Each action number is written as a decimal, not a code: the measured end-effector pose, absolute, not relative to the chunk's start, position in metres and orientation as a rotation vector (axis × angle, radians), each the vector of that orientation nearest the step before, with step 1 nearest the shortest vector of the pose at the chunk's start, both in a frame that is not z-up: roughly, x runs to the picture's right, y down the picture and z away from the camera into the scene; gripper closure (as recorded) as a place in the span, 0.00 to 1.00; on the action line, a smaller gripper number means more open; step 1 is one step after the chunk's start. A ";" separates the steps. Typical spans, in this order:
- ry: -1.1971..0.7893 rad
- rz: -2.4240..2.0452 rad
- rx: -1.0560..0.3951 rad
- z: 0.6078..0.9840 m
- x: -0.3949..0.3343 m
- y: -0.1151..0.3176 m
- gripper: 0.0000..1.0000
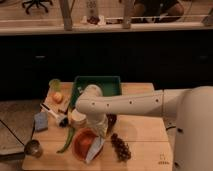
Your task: Wipe red bowl with towel
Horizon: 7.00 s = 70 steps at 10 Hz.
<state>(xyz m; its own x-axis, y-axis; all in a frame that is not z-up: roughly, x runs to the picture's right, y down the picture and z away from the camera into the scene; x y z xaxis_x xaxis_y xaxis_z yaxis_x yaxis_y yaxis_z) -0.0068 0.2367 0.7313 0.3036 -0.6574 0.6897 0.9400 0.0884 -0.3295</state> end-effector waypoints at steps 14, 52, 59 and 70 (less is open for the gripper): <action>-0.475 -1.342 -0.832 0.742 -0.054 0.248 0.97; -0.463 -1.308 -0.749 0.745 -0.033 0.214 0.97; -0.465 -1.308 -0.750 0.746 -0.033 0.215 0.97; -0.465 -1.308 -0.750 0.746 -0.034 0.215 0.97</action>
